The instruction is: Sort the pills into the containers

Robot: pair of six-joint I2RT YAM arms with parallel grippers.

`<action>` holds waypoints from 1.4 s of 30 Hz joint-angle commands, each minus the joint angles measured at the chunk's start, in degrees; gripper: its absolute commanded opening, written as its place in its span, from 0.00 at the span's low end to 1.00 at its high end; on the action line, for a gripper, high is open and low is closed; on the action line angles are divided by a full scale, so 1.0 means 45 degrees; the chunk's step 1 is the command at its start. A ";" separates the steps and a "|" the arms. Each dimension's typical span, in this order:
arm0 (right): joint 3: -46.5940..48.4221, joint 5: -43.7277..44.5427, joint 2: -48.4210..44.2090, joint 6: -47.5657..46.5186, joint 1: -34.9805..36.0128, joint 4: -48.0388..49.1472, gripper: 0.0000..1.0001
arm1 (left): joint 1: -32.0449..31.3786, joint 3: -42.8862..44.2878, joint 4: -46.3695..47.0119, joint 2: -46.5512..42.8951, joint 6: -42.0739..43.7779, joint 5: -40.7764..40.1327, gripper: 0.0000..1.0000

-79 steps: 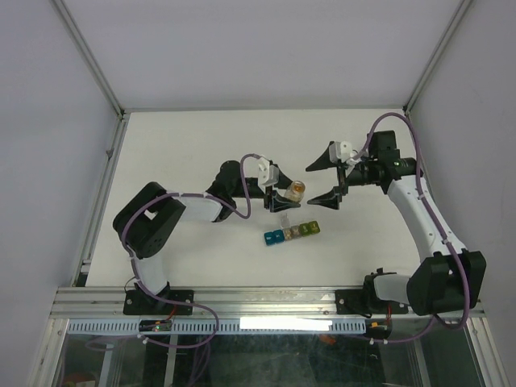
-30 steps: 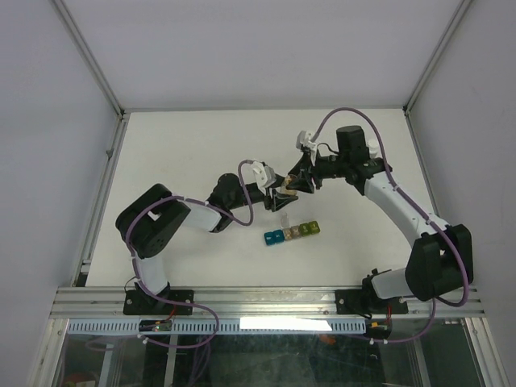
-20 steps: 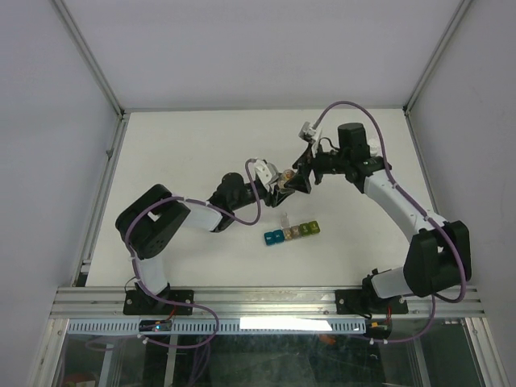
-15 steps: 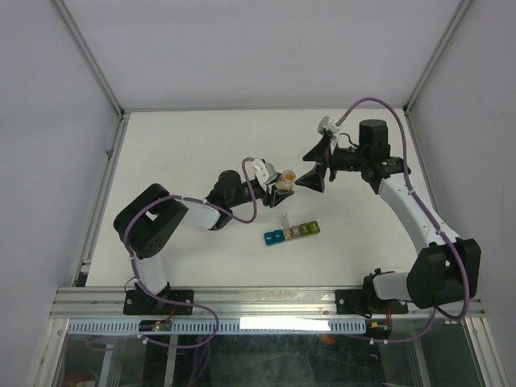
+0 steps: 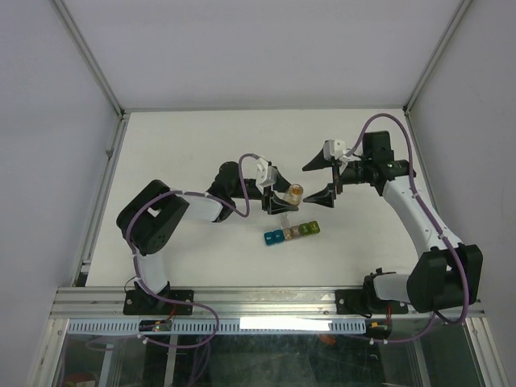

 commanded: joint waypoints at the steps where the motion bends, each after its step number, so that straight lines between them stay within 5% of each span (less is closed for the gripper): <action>1: -0.0118 -0.0312 0.0054 -0.1143 0.0255 -0.0114 0.96 | 0.0011 0.0522 0.0926 0.0202 -0.0648 0.1405 0.00; 34: -0.0038 0.0430 0.0747 -0.1224 0.1711 -0.0331 0.46 | 0.0011 0.0590 0.0968 0.0293 -0.0795 0.1419 0.00; 42: -0.0037 0.0807 0.0853 -0.0243 0.1757 0.0312 0.29 | 0.0003 0.0304 0.1020 0.0027 -0.0676 -0.0267 0.00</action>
